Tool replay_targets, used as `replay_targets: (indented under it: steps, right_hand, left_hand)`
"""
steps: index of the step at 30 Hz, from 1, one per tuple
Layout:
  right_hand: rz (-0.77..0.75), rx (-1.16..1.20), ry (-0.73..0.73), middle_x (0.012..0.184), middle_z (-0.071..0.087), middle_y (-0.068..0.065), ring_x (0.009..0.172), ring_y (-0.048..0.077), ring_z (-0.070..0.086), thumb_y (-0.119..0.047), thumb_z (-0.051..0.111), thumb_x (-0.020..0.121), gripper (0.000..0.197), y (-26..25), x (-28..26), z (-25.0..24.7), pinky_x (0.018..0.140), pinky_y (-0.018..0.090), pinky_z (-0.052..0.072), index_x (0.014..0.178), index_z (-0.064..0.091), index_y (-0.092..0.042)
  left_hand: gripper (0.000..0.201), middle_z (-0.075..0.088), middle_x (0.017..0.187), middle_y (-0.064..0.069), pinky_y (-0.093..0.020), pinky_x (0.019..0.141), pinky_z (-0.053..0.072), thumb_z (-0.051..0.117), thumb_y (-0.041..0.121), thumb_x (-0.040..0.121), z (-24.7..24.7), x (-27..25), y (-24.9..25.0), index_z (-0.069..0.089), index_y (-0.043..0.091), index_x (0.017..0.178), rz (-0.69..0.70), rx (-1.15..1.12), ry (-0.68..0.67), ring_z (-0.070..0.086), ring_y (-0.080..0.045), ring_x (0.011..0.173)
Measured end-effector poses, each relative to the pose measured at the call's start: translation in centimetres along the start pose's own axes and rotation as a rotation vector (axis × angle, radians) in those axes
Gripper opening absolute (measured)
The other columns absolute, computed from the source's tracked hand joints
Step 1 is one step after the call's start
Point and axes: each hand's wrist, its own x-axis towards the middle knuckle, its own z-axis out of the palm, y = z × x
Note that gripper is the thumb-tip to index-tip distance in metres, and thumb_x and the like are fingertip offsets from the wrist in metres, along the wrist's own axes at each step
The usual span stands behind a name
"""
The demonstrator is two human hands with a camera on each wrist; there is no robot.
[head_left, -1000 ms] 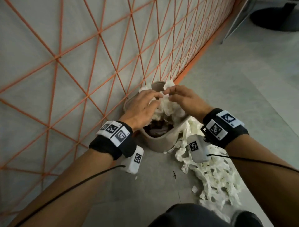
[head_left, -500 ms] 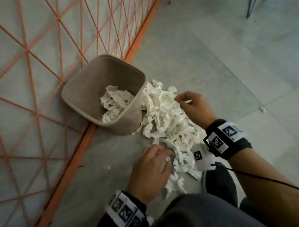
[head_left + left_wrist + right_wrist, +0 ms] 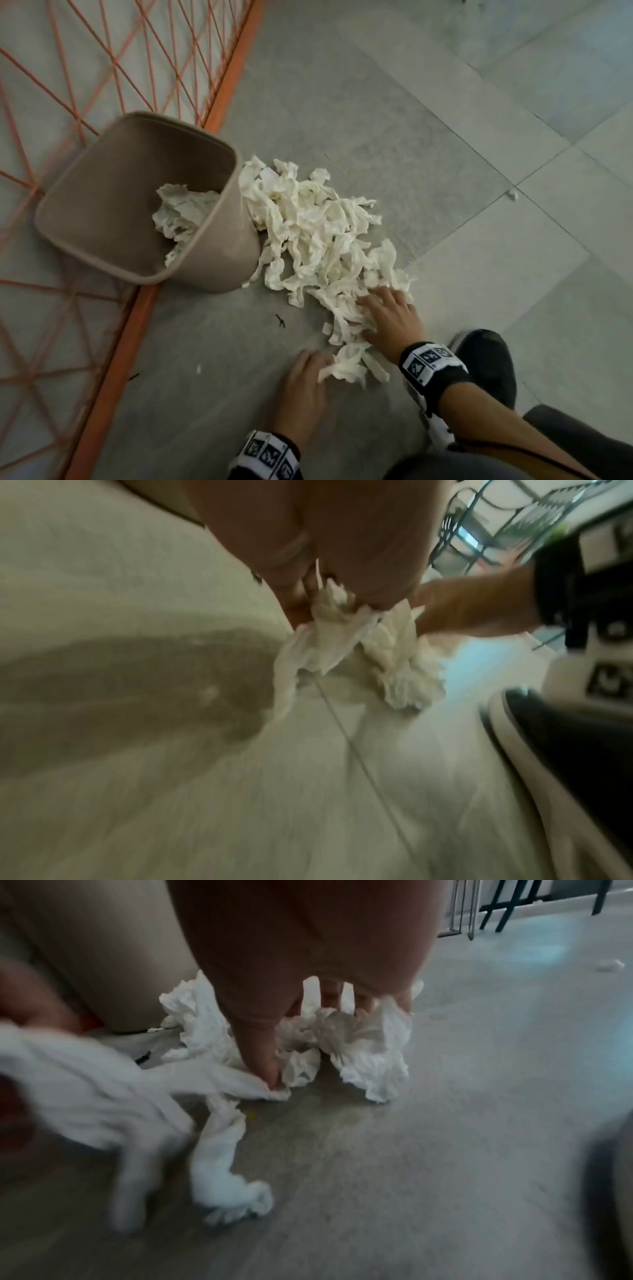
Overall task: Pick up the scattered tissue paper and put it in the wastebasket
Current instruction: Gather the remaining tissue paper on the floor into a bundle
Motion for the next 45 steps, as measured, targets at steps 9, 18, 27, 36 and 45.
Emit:
replay_targets:
  steps: [9, 18, 27, 36, 45]
  right_hand:
    - [0.072, 0.55, 0.032, 0.096, 0.046, 0.001, 0.091, 0.026, 0.053, -0.012, 0.056, 0.077, 0.024, -1.4, 0.3, -2.0, 0.077, 0.029, 0.038, 0.101, 0.055, -0.014]
    - [0.109, 0.302, -0.015, 0.141, 0.032, 0.0, 0.104, 0.035, 0.061, -0.042, 0.058, 0.085, 0.067, -1.2, 0.4, -2.1, 0.077, 0.039, 0.048, 0.142, 0.023, -0.036]
    - [0.232, 0.406, -0.001, 0.093, 0.058, 0.011, 0.079, 0.029, 0.054, -0.043, 0.043, 0.092, 0.04, -3.0, 0.6, -2.2, 0.07, 0.034, 0.042, 0.08, 0.055, -0.006]
    - [0.084, 0.397, 0.187, 0.127, 0.047, 0.011, 0.093, 0.034, 0.062, -0.019, 0.064, 0.079, 0.053, -2.9, 1.8, -3.0, 0.074, 0.042, 0.054, 0.127, 0.042, -0.026]
    - [-0.09, 0.049, -0.058, 0.127, 0.048, 0.004, 0.111, 0.03, 0.054, -0.019, 0.052, 0.081, 0.037, -3.9, 3.6, -2.9, 0.077, 0.04, 0.051, 0.117, 0.059, -0.018]
  left_hand:
    - [0.059, 0.046, 0.124, 0.007, -0.031, 0.085, 0.048, 0.054, 0.017, 0.084, -2.9, 5.9, 3.0, 0.041, 0.036, 0.138, 0.103, 0.19, 0.145, 0.043, -0.014, 0.109]
    - [0.036, 0.055, 0.112, -0.001, -0.033, 0.087, 0.044, 0.062, 0.037, 0.083, -0.8, 6.1, -0.4, 0.062, 0.018, 0.113, -0.051, 0.214, 0.059, 0.052, -0.022, 0.106]
    - [0.036, 0.058, 0.101, 0.005, -0.027, 0.075, 0.042, 0.063, 0.003, 0.074, -5.9, 5.0, 1.5, 0.051, 0.02, 0.104, 0.028, 0.032, 0.411, 0.053, -0.015, 0.091]
    - [0.023, 0.053, 0.114, -0.011, -0.031, 0.081, 0.042, 0.064, 0.022, 0.086, -3.9, 9.3, -1.8, 0.066, 0.011, 0.106, -0.157, 0.139, 0.172, 0.054, -0.033, 0.106]
    - [0.014, 0.057, 0.095, 0.004, -0.029, 0.072, 0.046, 0.065, 0.013, 0.079, -7.9, 5.0, 0.4, 0.057, 0.017, 0.09, -0.016, -0.017, 0.494, 0.056, -0.015, 0.079]
